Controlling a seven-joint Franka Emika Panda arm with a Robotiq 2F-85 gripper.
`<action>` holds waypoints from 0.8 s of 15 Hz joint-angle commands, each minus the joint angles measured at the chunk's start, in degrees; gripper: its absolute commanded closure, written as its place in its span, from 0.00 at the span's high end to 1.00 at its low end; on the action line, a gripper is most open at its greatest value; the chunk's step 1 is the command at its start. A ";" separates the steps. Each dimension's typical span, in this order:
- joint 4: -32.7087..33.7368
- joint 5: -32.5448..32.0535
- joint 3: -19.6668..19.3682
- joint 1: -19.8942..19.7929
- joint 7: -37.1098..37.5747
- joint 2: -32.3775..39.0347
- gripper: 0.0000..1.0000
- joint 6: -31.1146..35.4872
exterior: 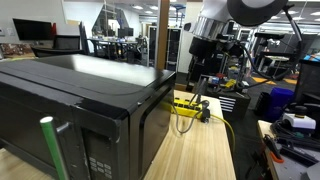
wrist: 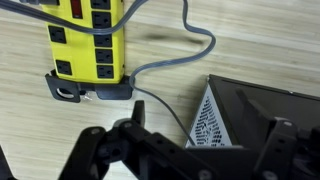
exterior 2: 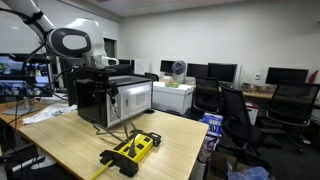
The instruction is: Pull the cord off the adapter
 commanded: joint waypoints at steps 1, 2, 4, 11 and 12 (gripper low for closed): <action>2.41 -1.33 -1.57 -0.79 0.88 0.95 1.00 -4.36; 3.07 -1.20 -2.06 -0.98 0.71 1.04 1.00 -5.56; 4.53 -0.82 -3.15 -1.46 0.42 1.35 1.00 -7.23; 9.64 0.52 -6.45 -3.30 -0.77 3.22 1.00 -12.01; 10.23 0.92 -6.99 -3.51 -1.32 3.58 1.00 -12.43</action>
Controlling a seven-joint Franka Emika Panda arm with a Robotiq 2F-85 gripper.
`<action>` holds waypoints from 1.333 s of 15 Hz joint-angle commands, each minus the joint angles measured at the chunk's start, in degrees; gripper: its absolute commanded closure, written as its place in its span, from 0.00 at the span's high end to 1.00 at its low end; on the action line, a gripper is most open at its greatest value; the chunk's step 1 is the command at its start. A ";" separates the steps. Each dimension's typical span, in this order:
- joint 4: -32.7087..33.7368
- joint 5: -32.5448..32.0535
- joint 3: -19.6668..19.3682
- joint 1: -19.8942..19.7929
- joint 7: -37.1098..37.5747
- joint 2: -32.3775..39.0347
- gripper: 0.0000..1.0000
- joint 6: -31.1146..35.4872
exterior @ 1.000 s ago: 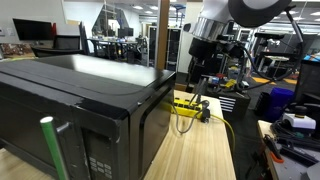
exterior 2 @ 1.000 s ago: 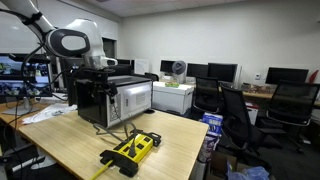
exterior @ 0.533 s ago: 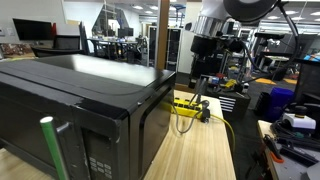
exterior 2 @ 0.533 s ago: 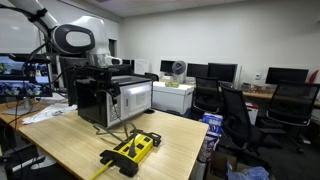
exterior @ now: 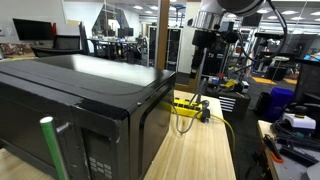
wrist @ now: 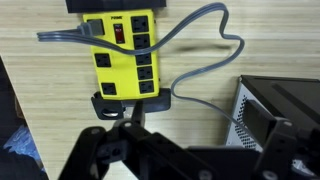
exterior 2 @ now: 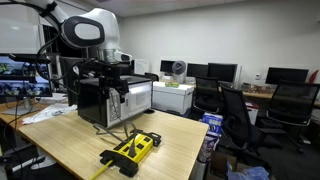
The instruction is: Pull the cord off the adapter
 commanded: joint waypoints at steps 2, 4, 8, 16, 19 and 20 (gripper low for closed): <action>3.48 1.77 -1.75 -1.48 -2.40 2.44 1.00 -2.59; 4.35 2.97 -2.77 -1.84 -3.98 3.16 1.00 -2.46; 6.55 5.16 -4.61 -3.13 -7.24 4.87 1.00 -2.21; 12.27 10.13 -7.16 -7.83 -14.59 10.92 1.00 -2.62; 14.69 12.86 -6.82 -9.76 -16.56 13.74 1.00 -2.97; 15.23 13.54 -6.63 -10.18 -16.96 14.41 1.00 -3.19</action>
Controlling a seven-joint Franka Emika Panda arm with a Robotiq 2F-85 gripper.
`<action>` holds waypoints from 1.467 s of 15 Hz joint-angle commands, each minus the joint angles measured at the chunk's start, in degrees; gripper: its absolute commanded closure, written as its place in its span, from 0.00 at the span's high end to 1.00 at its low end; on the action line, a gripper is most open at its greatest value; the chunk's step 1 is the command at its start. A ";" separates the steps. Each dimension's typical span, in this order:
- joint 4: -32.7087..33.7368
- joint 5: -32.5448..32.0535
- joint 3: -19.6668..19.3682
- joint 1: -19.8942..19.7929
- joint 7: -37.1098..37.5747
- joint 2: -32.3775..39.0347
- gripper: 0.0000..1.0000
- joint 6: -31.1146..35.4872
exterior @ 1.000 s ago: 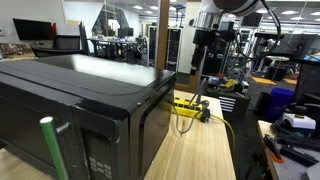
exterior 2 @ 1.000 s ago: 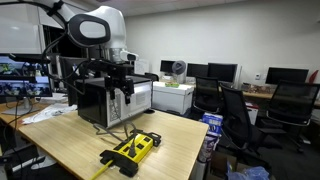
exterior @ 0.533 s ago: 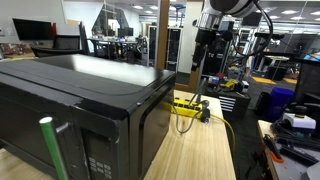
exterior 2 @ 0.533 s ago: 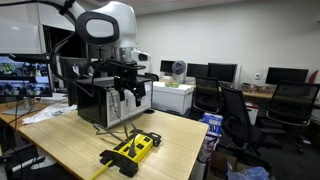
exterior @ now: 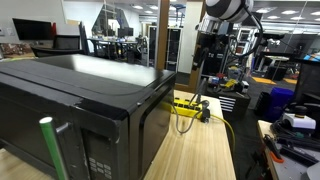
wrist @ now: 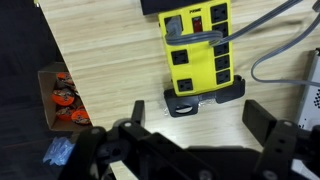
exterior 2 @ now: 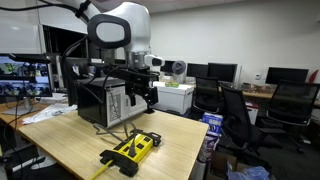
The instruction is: Pull the cord off the adapter
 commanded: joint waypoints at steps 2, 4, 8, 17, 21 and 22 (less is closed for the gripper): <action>3.83 4.47 1.09 -2.64 -4.27 4.47 1.00 -2.73; 4.86 4.64 1.49 -3.41 -4.37 6.12 1.00 -4.11; 7.34 4.02 2.77 -5.15 -3.51 10.45 1.00 -5.06; 8.98 2.64 5.47 -7.15 -2.72 15.54 1.00 -4.00; 7.67 1.14 6.19 -7.12 -2.42 16.15 1.00 -3.69; 7.48 0.44 6.19 -7.08 -2.12 16.56 1.00 -3.62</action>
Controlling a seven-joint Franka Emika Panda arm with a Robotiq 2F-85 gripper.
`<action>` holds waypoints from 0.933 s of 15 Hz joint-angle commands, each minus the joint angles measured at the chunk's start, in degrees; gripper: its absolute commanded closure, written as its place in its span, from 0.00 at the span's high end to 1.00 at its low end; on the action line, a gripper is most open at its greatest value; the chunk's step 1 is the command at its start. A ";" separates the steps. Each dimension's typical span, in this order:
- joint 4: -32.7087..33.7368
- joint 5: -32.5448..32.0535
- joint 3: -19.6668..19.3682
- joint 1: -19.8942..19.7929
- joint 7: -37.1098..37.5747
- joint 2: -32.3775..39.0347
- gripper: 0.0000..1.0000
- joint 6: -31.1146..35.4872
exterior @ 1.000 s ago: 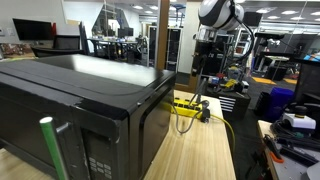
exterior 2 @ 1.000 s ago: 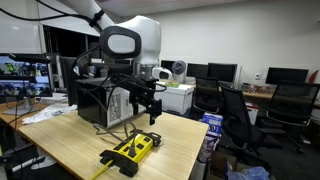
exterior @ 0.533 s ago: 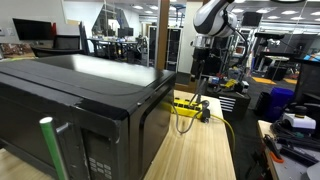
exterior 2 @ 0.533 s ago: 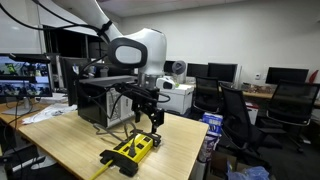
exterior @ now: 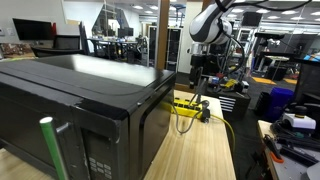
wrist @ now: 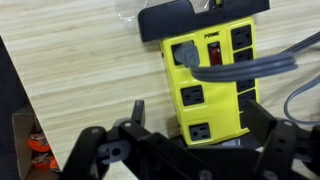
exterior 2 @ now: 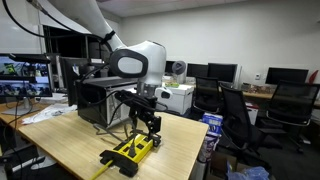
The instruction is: Pull the cord off the adapter
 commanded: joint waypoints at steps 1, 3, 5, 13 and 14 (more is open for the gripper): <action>-0.80 -2.21 0.61 -1.01 -0.18 0.46 1.00 0.13; -1.20 -4.09 0.21 -0.74 0.94 0.71 1.00 0.13; -1.62 -6.06 -0.05 -0.62 1.68 0.85 1.00 -0.66; -4.05 -6.31 0.87 -1.21 0.58 0.33 1.00 -0.18; -4.38 -6.18 0.99 -1.29 0.25 0.34 1.00 0.55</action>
